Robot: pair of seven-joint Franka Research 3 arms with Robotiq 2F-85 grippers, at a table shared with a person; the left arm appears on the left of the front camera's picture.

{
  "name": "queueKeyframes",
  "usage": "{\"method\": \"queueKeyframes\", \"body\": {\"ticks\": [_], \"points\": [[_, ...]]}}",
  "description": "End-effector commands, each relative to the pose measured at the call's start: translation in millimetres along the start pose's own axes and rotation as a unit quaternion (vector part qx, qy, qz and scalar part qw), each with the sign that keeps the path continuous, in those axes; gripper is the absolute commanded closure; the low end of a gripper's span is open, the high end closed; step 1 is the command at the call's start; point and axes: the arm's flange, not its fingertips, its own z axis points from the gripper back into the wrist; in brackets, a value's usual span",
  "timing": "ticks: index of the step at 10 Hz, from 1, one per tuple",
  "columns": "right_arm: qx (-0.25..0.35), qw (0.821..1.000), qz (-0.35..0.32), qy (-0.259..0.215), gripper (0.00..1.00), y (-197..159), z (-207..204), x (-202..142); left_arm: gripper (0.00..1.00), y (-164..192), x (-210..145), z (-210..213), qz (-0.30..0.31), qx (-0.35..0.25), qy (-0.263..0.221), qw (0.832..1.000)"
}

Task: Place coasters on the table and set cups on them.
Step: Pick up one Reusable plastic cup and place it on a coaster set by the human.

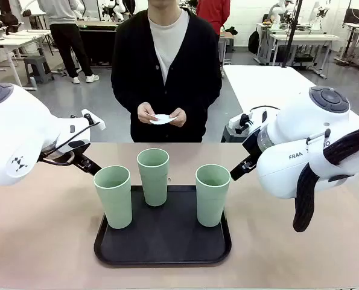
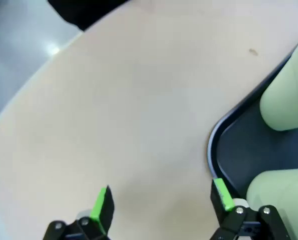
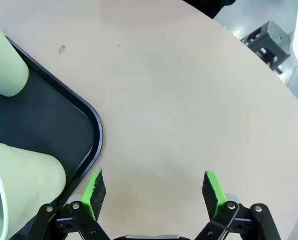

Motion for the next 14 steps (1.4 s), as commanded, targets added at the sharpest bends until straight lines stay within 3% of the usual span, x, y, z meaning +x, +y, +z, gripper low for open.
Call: {"method": "queueKeyframes", "body": {"ticks": [1,13,14], "points": [[0.0,1.0,0.0,0.0,0.0,0.0,0.0,0.0,0.0,-0.1,0.0,0.0,0.0,0.0,0.0,1.0],[0.0,1.0,0.0,0.0,0.0,0.0,0.0,0.0,0.0,-0.1,0.0,0.0,0.0,0.0,0.0,1.0],[-0.015,1.0,-0.012,0.011,0.0,-0.8,24.2,10.9,0.0,14.0,9.2,32.8,0.017,0.038,-0.012,0.999]]}}
